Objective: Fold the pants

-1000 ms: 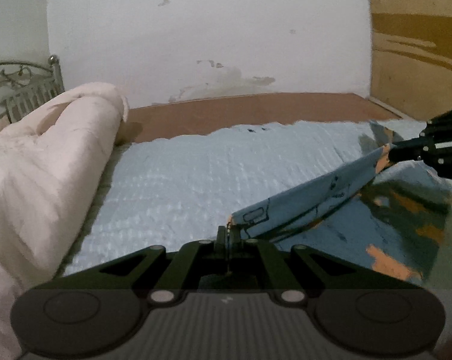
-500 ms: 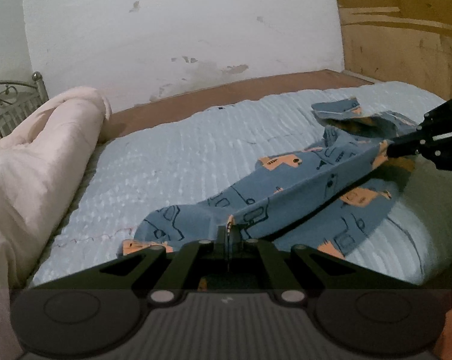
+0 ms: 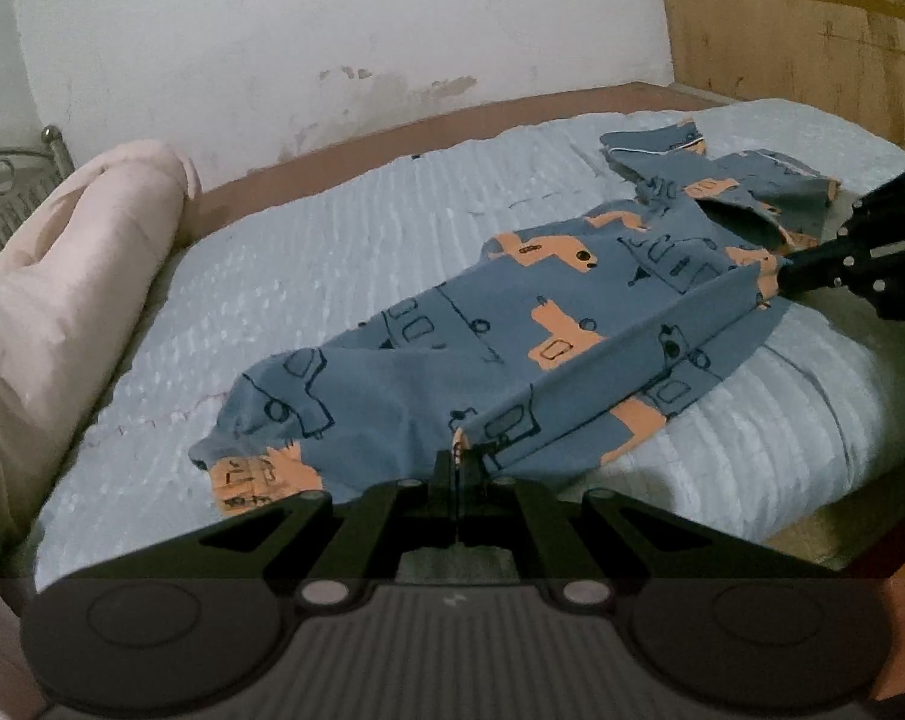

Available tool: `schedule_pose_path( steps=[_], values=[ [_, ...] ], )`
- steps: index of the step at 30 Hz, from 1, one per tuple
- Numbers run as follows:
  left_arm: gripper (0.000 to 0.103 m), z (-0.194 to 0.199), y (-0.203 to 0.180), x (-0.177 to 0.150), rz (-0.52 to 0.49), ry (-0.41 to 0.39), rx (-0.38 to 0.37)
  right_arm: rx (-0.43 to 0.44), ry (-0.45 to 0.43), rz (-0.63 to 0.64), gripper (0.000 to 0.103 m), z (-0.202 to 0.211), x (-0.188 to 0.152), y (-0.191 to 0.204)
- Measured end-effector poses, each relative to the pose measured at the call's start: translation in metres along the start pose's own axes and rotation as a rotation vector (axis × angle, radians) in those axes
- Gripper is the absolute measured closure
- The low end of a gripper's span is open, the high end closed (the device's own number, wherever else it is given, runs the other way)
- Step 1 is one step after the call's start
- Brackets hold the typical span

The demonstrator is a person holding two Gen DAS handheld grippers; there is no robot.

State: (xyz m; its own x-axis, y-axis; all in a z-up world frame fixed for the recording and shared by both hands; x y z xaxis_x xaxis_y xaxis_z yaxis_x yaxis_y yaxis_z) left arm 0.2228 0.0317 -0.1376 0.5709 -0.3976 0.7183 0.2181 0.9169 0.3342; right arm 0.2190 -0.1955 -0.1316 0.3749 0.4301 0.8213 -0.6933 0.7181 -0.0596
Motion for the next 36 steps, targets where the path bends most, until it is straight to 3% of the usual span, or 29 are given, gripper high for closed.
schedule_pose_path(
  steps=[2,3,4,5,6,7,8,10,12,14,19,22,24,27,29,30,36],
  values=[
    [0.099,0.002,0.0,0.002,0.02,0.007,-0.002,0.006,0.001,-0.014,0.102,-0.003,-0.003,-0.003],
    [0.09,0.004,0.0,0.003,0.036,0.005,-0.006,0.008,-0.001,-0.026,0.101,-0.004,-0.004,-0.004],
    [0.069,0.006,-0.001,0.004,0.058,0.007,-0.017,0.013,-0.007,-0.043,0.095,-0.004,-0.004,-0.006],
    [0.057,0.01,-0.001,0.006,0.087,0.006,-0.023,0.013,-0.015,-0.057,0.085,-0.001,-0.004,-0.007],
    [0.036,0.014,0.0,0.01,0.12,-0.004,-0.015,0.014,-0.028,-0.072,0.078,0.003,-0.003,-0.009],
    [0.026,0.017,0.0,0.013,0.15,-0.012,0.0,0.018,-0.045,-0.093,0.059,0.008,-0.002,-0.012],
    [0.024,0.02,-0.002,0.016,0.171,-0.016,0.008,0.017,-0.064,-0.121,0.039,0.015,-0.002,-0.017],
    [0.011,0.024,-0.009,0.026,0.205,-0.031,-0.007,-0.002,-0.091,-0.188,0.022,0.03,-0.004,-0.034],
    [0.003,0.026,-0.017,0.036,0.27,-0.049,-0.003,-0.047,-0.104,-0.255,0.012,0.045,-0.01,-0.06],
    [0.001,0.026,-0.03,0.046,0.319,-0.072,-0.024,-0.129,-0.116,-0.333,0.001,0.065,-0.019,-0.096],
    [0.001,0.02,-0.078,0.076,0.379,-0.113,-0.125,-0.331,-0.108,-0.658,0.001,0.111,-0.064,-0.196],
    [0.001,0.016,-0.109,0.097,0.384,-0.131,-0.201,-0.329,-0.091,-0.932,0.003,0.116,-0.1,-0.243],
    [0.001,0.016,-0.13,0.111,0.365,-0.152,-0.254,-0.274,-0.139,-1.053,0.015,0.112,-0.115,-0.264],
    [0.001,0.011,-0.156,0.125,0.319,-0.161,-0.29,-0.248,-0.202,-1.168,0.052,0.102,-0.123,-0.29],
    [0.001,0.008,-0.166,0.129,0.298,-0.149,-0.294,-0.287,-0.195,-1.195,0.094,0.096,-0.126,-0.303],
    [0.001,0.006,-0.169,0.13,0.285,-0.141,-0.293,-0.304,-0.187,-1.188,0.102,0.093,-0.125,-0.308],
    [0.001,-0.004,-0.174,0.123,0.27,-0.102,-0.295,-0.42,-0.208,-0.966,0.103,0.119,-0.098,-0.332]
  ],
)
Point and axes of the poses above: each gripper's, at about its wrist camera, not at the fingertips, and z roughly against the way its jaws point, y to its left, x to its top, the point moved 9 cm from there along -z, roughly the way its jaws point, and after that the axes turned 11 degrees about x, right-handed, at the moved point
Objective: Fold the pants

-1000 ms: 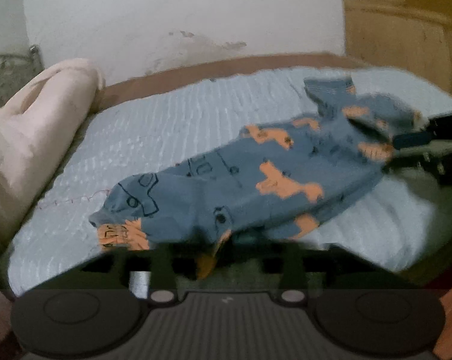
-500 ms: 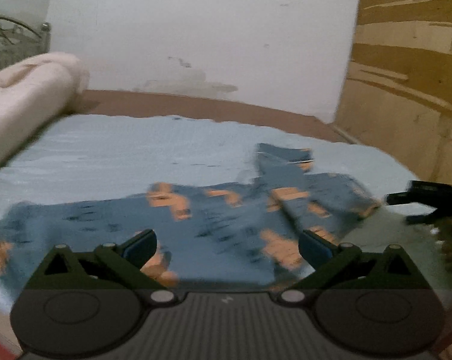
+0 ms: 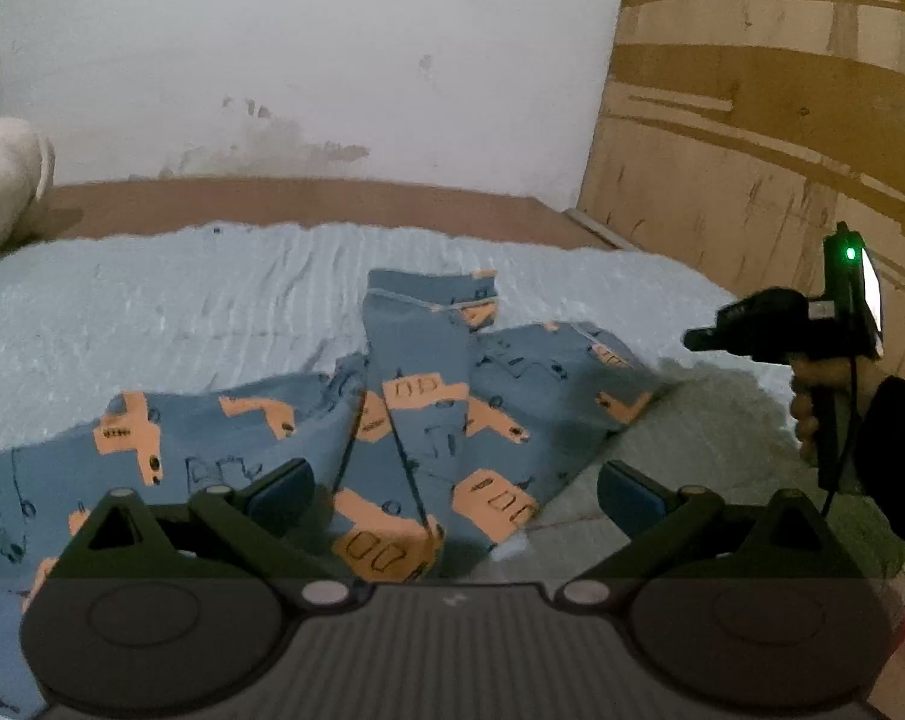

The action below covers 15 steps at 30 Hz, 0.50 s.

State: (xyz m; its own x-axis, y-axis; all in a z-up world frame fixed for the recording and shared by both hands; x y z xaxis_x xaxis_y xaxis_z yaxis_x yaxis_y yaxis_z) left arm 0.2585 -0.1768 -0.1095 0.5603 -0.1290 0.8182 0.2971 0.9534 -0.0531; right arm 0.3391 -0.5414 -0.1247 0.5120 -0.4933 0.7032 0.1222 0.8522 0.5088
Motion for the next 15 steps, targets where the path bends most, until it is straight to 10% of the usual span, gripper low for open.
schedule_pose_path(
  steps=[4,8,11,15],
  values=[
    [0.001,-0.006,0.001,-0.002,0.025,0.03,-0.006,-0.103,0.069,0.048,0.103,-0.008,-0.007,-0.029],
    [0.005,-0.013,0.004,-0.003,0.052,0.061,-0.009,-0.136,0.056,0.135,0.068,0.0,-0.004,-0.021],
    [0.017,-0.018,0.005,-0.005,0.074,0.086,-0.027,-0.068,0.04,0.222,0.032,-0.004,0.005,0.018],
    [0.037,-0.026,0.009,-0.011,0.116,0.136,-0.043,0.123,0.167,0.321,0.028,-0.049,-0.004,0.095]
  ],
)
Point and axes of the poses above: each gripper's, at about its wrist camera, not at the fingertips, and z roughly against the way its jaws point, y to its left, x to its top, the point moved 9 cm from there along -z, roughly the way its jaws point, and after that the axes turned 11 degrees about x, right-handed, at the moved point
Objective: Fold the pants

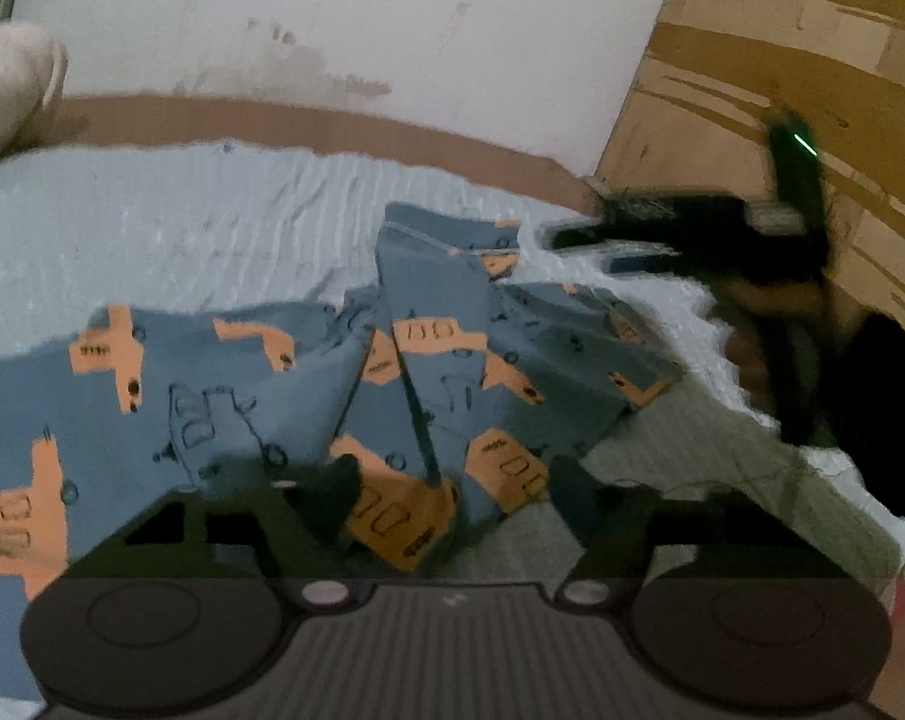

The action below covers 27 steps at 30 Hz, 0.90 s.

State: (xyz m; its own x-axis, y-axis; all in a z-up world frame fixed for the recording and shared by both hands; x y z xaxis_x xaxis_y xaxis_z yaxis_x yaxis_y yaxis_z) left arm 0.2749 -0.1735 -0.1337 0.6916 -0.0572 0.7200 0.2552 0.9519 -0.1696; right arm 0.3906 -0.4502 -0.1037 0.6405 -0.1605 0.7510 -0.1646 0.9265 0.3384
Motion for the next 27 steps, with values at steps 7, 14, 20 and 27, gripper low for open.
schedule_pose_path(
  steps=[7,14,20,27],
  values=[
    [0.054,-0.007,0.015,-0.007,0.078,0.065,-0.017,0.055,0.15,0.172,0.044,-0.121,0.027,0.104],
    [0.102,-0.006,0.013,-0.006,0.063,0.067,-0.033,-0.155,0.309,0.221,0.074,-0.194,0.026,0.111],
    [0.103,0.008,0.003,0.002,-0.021,-0.015,0.023,-0.084,0.198,0.176,0.102,-0.171,0.046,0.1],
    [0.103,0.019,-0.025,0.003,-0.218,-0.115,0.124,0.005,-0.098,0.108,0.103,-0.032,0.086,0.058]
  ],
)
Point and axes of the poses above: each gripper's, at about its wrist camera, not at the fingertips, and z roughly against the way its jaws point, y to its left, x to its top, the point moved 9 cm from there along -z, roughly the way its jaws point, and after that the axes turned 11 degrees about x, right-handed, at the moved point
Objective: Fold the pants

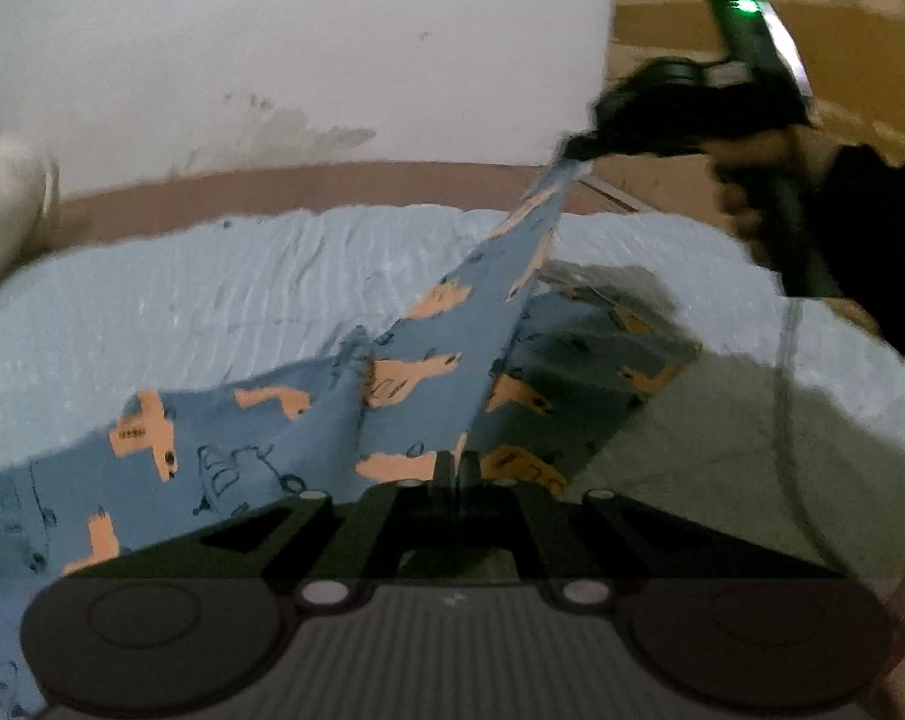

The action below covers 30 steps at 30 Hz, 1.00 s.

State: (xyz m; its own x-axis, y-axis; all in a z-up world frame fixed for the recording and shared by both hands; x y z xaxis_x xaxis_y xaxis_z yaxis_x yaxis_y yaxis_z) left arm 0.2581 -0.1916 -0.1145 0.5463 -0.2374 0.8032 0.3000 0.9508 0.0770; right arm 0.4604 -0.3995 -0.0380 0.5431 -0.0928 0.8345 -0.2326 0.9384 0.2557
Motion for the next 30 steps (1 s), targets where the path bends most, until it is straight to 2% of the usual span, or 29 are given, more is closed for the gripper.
schedule_pose_path(
  steps=[2,5,10,12,16,19,21,22,23,27,30],
  values=[
    [0.103,-0.003,-0.009,-0.003,-0.046,-0.006,0.02,-0.015,-0.037,-0.029,0.103,0.033,-0.011,-0.022],
    [0.103,-0.011,-0.019,-0.012,-0.106,0.019,0.044,-0.068,-0.044,-0.083,0.103,0.063,-0.048,-0.056],
    [0.103,-0.02,-0.024,-0.027,-0.136,0.067,0.056,-0.102,0.012,-0.274,0.102,0.069,-0.13,-0.098],
    [0.103,-0.021,-0.024,-0.027,-0.137,0.068,0.059,-0.076,0.009,-0.335,0.098,0.07,-0.147,-0.102],
    [0.103,-0.023,-0.023,-0.025,-0.135,0.07,0.064,-0.012,-0.01,-0.421,0.073,0.06,-0.158,-0.103],
    [0.103,-0.024,-0.021,-0.025,-0.131,0.063,0.075,-0.011,-0.02,-0.453,0.069,0.055,-0.153,-0.108],
    [0.103,-0.019,-0.02,-0.022,-0.125,0.041,0.088,-0.038,-0.018,-0.471,0.073,0.051,-0.148,-0.114],
    [0.103,-0.018,-0.019,-0.02,-0.122,0.028,0.092,-0.055,-0.014,-0.469,0.095,0.048,-0.146,-0.116],
    [0.103,-0.016,-0.019,-0.018,-0.12,0.014,0.097,-0.075,-0.015,-0.457,0.098,0.047,-0.144,-0.116],
    [0.103,-0.018,-0.022,-0.017,-0.134,0.011,0.091,-0.1,-0.1,-0.385,0.099,0.06,-0.129,-0.112],
    [0.103,-0.025,-0.028,-0.02,-0.157,0.028,0.087,-0.151,-0.119,-0.366,0.099,0.067,-0.131,-0.118]
  ],
)
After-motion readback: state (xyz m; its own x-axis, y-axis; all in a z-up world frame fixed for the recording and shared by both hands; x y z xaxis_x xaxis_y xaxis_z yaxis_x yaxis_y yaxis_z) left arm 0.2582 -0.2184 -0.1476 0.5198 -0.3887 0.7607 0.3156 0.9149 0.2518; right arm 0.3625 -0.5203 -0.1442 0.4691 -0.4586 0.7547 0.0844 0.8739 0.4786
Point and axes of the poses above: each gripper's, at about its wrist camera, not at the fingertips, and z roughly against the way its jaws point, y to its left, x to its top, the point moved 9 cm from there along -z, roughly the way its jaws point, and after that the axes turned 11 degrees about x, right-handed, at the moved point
